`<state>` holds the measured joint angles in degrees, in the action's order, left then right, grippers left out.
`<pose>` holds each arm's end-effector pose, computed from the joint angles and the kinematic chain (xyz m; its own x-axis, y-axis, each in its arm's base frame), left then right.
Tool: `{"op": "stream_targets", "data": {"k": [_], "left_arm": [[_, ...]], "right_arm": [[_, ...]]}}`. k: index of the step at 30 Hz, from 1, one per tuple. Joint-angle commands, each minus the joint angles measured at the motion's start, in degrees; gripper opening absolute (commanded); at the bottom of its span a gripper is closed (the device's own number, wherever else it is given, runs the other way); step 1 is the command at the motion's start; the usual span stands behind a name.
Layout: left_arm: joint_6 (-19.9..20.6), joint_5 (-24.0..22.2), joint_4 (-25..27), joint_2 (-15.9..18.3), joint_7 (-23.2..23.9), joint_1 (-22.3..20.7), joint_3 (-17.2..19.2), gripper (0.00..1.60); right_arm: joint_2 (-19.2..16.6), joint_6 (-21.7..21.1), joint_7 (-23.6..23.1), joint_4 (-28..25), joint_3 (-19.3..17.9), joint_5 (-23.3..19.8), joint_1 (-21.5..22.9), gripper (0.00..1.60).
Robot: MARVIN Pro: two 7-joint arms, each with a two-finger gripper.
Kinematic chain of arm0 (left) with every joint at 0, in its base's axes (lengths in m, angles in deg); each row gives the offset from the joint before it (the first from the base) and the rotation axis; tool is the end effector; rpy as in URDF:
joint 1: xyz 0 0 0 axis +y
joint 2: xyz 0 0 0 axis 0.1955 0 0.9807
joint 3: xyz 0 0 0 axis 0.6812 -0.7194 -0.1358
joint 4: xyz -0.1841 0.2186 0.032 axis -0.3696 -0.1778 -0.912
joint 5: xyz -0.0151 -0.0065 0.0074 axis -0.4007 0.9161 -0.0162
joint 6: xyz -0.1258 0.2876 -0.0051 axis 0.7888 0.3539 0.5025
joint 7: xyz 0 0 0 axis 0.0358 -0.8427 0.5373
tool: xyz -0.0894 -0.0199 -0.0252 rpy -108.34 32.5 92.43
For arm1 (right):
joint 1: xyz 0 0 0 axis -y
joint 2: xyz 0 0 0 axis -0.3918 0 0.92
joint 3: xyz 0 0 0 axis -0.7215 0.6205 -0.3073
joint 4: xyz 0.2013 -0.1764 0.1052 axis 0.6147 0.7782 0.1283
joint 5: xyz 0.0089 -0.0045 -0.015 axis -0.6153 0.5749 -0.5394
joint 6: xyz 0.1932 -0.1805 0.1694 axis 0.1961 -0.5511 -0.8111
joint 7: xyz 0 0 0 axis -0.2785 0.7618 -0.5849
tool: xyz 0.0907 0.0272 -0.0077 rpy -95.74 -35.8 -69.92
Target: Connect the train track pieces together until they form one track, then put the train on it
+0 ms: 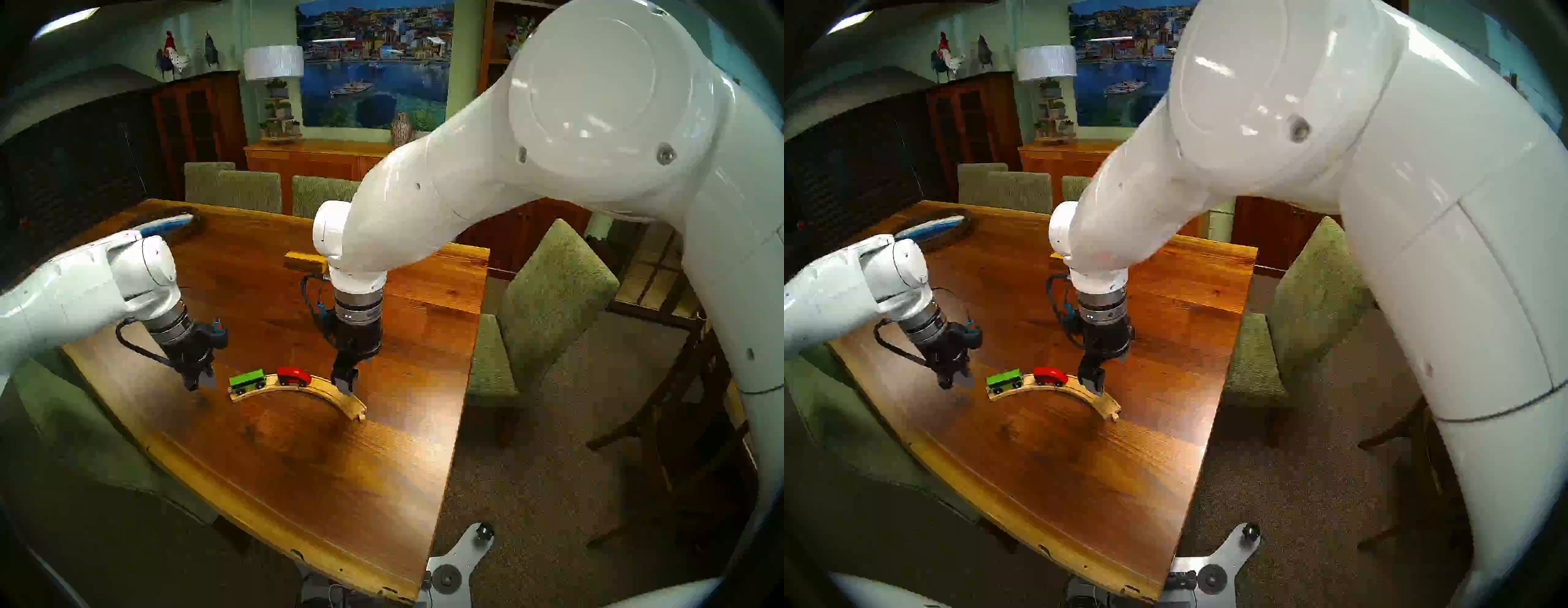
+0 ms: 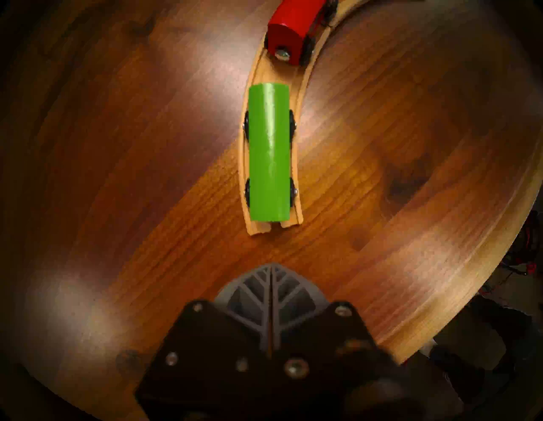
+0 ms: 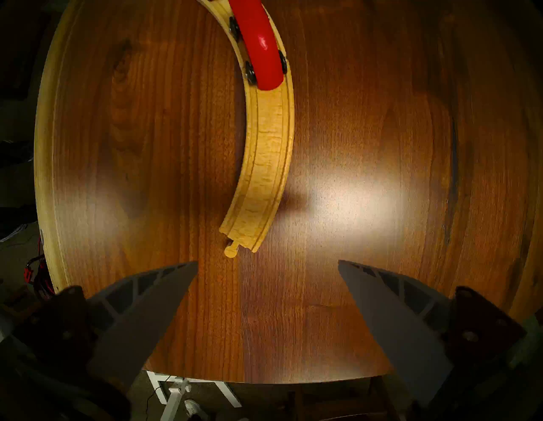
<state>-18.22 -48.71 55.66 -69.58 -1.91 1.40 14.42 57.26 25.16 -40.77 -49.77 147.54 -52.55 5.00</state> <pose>0.4434 0.1910 -0.1956 0.4045 -0.9096 0.0950 -0.9133 -0.4072 -0.0107 0.4539 0.2642 -0.1538 0.3444 0.9384 0.0276 0.9388 -0.3441 -0.0144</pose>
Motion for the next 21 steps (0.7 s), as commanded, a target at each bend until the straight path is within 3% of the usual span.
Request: {"op": "stream_targets", "data": {"k": [1, 21], "left_arm": [[0.13, -0.01, -1.76, -3.65, 0.07, -1.53, 1.06, 0.00], [0.69, -0.55, -3.82, -8.45, -0.57, -1.92, 1.62, 0.00]], "right_arm": [[-0.66, 0.11, 0.10, 0.89, -0.06, -0.02, 1.35, 1.60], [-0.67, 0.10, 0.10, 0.89, -0.08, 0.00, 1.34, 1.60]]}}
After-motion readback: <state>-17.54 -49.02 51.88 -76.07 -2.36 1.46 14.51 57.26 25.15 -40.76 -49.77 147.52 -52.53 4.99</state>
